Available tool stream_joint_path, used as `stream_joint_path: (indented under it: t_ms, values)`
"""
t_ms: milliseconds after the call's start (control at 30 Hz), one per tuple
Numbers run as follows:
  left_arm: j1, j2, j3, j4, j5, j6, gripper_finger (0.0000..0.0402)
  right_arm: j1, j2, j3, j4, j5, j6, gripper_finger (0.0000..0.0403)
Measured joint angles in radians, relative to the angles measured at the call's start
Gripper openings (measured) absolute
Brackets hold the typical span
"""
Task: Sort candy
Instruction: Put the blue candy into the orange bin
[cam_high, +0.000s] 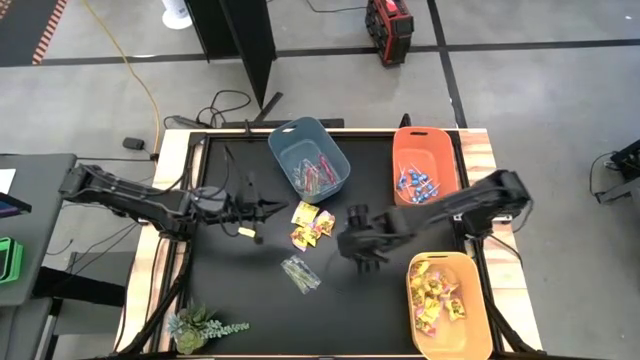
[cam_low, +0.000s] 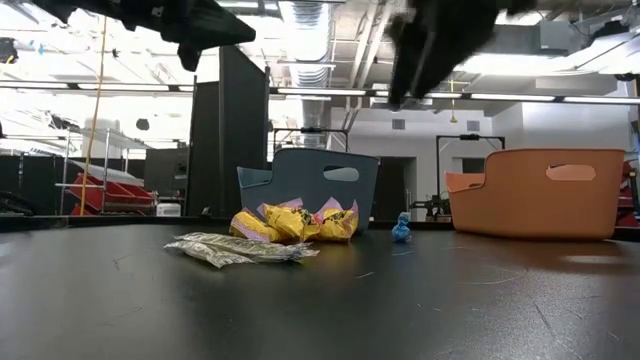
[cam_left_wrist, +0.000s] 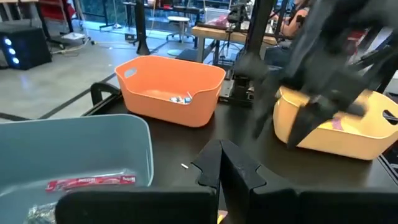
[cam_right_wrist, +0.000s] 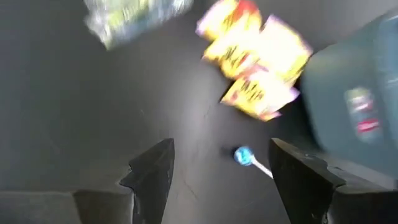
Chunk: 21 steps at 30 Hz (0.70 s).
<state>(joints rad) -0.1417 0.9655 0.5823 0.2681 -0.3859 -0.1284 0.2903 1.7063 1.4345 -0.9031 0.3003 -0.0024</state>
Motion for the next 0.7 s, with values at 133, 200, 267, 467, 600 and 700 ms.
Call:
stream_joint_path:
  t_ms: [133, 200, 267, 467, 600, 700]
  values:
    - [-0.026, -0.013, 0.0, -0.011, 0.008, -0.004, 0.0002, -0.084, 0.101, 0.0, -0.083, -0.061, -0.035, 0.0276]
    - [-0.046, -0.013, 0.0, -0.013, 0.011, 0.01, 0.0002, -0.116, 0.141, 0.0, -0.102, -0.076, -0.056, 0.0275]
    - [-0.06, -0.012, 0.0, -0.018, 0.011, 0.028, 0.0002, -0.143, 0.17, 0.0, -0.089, -0.096, -0.087, 0.0271]
    - [-0.073, -0.013, 0.0, -0.022, 0.01, 0.037, 0.0002, -0.194, 0.225, 0.0, -0.072, -0.116, -0.125, 0.0222]
    - [-0.073, -0.013, 0.0, -0.027, 0.01, 0.037, 0.0002, -0.218, 0.248, 0.0, -0.044, -0.124, -0.14, 0.0188]
    - [-0.073, -0.013, 0.0, -0.027, 0.01, 0.037, 0.0002, -0.232, 0.268, 0.0, -0.036, -0.126, -0.153, 0.0175]
